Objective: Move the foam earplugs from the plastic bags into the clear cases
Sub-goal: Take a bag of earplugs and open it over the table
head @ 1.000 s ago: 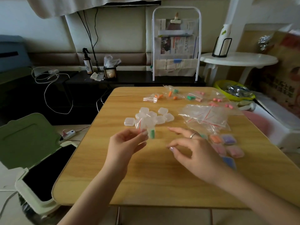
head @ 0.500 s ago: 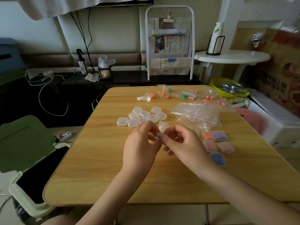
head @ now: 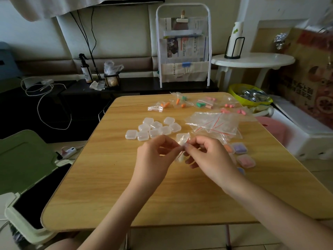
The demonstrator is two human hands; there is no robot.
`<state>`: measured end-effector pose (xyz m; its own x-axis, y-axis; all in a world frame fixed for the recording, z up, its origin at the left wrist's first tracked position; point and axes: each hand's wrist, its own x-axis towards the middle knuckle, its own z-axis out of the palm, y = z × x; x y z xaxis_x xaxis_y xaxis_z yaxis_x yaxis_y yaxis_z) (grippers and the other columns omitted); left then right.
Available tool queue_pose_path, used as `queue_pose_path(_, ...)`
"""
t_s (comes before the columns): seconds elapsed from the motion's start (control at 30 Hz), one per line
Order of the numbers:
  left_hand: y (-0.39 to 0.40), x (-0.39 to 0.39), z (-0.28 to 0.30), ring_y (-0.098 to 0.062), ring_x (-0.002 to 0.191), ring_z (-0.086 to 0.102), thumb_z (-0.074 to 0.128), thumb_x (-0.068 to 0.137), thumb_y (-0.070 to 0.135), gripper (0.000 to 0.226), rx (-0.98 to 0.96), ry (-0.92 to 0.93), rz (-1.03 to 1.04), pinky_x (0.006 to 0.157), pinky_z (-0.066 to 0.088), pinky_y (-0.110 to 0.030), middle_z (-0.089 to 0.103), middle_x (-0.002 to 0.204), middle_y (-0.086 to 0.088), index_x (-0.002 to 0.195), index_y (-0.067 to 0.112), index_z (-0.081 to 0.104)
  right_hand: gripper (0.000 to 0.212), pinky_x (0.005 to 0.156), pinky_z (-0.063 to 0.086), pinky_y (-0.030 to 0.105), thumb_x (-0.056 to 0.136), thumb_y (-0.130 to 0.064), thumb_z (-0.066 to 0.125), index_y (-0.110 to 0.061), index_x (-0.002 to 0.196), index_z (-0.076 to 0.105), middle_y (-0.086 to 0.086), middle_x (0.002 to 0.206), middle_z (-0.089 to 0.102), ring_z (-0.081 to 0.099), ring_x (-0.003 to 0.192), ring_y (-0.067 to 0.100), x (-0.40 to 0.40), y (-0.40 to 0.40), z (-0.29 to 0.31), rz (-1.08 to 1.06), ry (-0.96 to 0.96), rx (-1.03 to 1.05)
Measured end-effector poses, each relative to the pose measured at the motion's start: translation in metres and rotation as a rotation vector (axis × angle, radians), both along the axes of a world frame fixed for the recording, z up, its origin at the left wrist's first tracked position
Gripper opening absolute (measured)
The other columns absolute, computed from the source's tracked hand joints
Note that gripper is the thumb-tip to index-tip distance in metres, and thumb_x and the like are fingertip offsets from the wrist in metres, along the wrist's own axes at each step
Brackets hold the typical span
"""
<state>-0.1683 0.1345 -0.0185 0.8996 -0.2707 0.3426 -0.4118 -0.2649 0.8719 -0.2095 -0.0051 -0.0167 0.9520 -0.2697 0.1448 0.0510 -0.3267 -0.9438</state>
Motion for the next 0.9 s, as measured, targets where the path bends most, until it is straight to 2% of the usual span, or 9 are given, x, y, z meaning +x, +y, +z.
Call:
queue_pose_path(0.1, -0.002, -0.002, -0.004, -0.002, 0.071, 0.060, 0.070, 0.083, 0.016, 0.012, 0.078, -0.136, 0.035, 0.060, 0.049, -0.018, 0.063, 0.067, 0.011, 0.075, 0.018, 0.061, 0.017, 0.058, 0.054, 0.030, 0.096, -0.020, 0.053, -0.012, 0.083, 0.059, 0.007, 0.076, 0.065, 0.065, 0.062, 0.017, -0.001, 0.004, 0.000, 0.021, -0.041, -0.102)
queue_pose_path(0.2, -0.004, -0.005, -0.006, -0.006, 0.061, 0.051, 0.056, 0.091, 0.016, 0.021, 0.159, -0.196, 0.018, 0.052, 0.038, -0.018, 0.055, 0.062, 0.009, 0.071, 0.017, 0.048, 0.021, 0.062, 0.052, 0.047, 0.100, -0.024, 0.044, -0.016, 0.082, 0.049, 0.007, 0.071, 0.061, 0.061, 0.064, 0.026, -0.005, 0.011, -0.003, 0.076, -0.099, -0.292)
queue_pose_path(0.27, -0.005, -0.008, -0.007, -0.003, 0.053, 0.047, 0.047, 0.096, 0.012, 0.033, 0.186, -0.175, -0.032, 0.048, 0.032, -0.015, 0.055, 0.056, 0.013, 0.065, 0.020, 0.041, 0.022, 0.064, 0.049, 0.051, 0.101, -0.024, 0.039, -0.018, 0.081, 0.044, 0.004, 0.067, 0.058, 0.059, 0.063, 0.024, -0.008, 0.018, -0.005, 0.100, -0.122, -0.350)
queue_pose_path(0.33, -0.007, -0.008, -0.009, -0.008, 0.048, 0.043, 0.043, 0.098, 0.014, 0.038, 0.213, -0.183, -0.023, 0.046, 0.029, -0.019, 0.051, 0.052, 0.009, 0.062, 0.023, 0.034, 0.020, 0.060, 0.048, 0.044, 0.101, -0.024, 0.037, -0.020, 0.082, 0.042, -0.001, 0.065, 0.055, 0.056, 0.061, 0.018, -0.008, 0.019, -0.007, 0.095, -0.131, -0.403)
queue_pose_path(0.43, -0.008, -0.008, -0.013, -0.021, 0.051, 0.038, 0.041, 0.098, 0.023, 0.035, 0.292, -0.244, 0.078, 0.051, 0.032, -0.037, 0.041, 0.058, 0.003, 0.066, 0.023, 0.030, 0.015, 0.050, 0.032, 0.023, 0.099, -0.023, 0.040, -0.024, 0.085, 0.036, -0.010, 0.064, 0.046, 0.046, 0.057, 0.007, -0.005, 0.014, -0.006, 0.075, -0.155, -0.571)
queue_pose_path(0.53, -0.011, -0.011, -0.015, -0.031, 0.056, 0.044, 0.032, 0.099, 0.030, 0.030, 0.340, -0.287, 0.128, 0.051, 0.033, -0.036, 0.042, 0.064, 0.000, 0.074, 0.015, 0.035, 0.016, 0.048, 0.028, 0.023, 0.098, -0.024, 0.043, -0.024, 0.083, 0.036, -0.010, 0.064, 0.043, 0.042, 0.056, 0.007, -0.004, 0.011, -0.003, 0.059, -0.144, -0.661)
queue_pose_path(0.63, -0.013, -0.012, -0.015, -0.030, 0.054, 0.042, 0.025, 0.091, 0.035, 0.029, 0.361, -0.320, 0.160, 0.050, 0.029, -0.034, 0.038, 0.062, 0.003, 0.075, 0.013, 0.034, 0.016, 0.047, 0.025, 0.021, 0.098, -0.026, 0.042, -0.023, 0.084, 0.036, -0.009, 0.066, 0.043, 0.041, 0.058, 0.009, -0.005, 0.012, 0.000, 0.040, -0.112, -0.717)
queue_pose_path(0.73, -0.016, -0.012, -0.016, -0.029, 0.054, 0.038, 0.033, 0.099, 0.028, 0.027, 0.393, -0.308, 0.180, 0.052, 0.028, -0.034, 0.035, 0.063, 0.004, 0.077, 0.012, 0.035, 0.017, 0.047, 0.027, 0.023, 0.098, -0.028, 0.042, -0.023, 0.084, 0.036, -0.008, 0.067, 0.043, 0.044, 0.062, 0.018, -0.003, 0.012, 0.002, 0.019, -0.100, -0.741)
queue_pose_path(0.9, -0.015, -0.002, -0.013, -0.022, 0.053, 0.033, 0.040, 0.096, 0.015, 0.023, 0.384, -0.248, 0.267, 0.048, 0.020, -0.032, 0.035, 0.061, 0.002, 0.075, 0.012, 0.031, 0.017, 0.046, 0.026, 0.024, 0.094, -0.023, 0.047, -0.020, 0.080, 0.038, -0.007, 0.065, 0.044, 0.047, 0.062, 0.020, -0.006, 0.010, 0.003, -0.027, -0.099, -0.837)
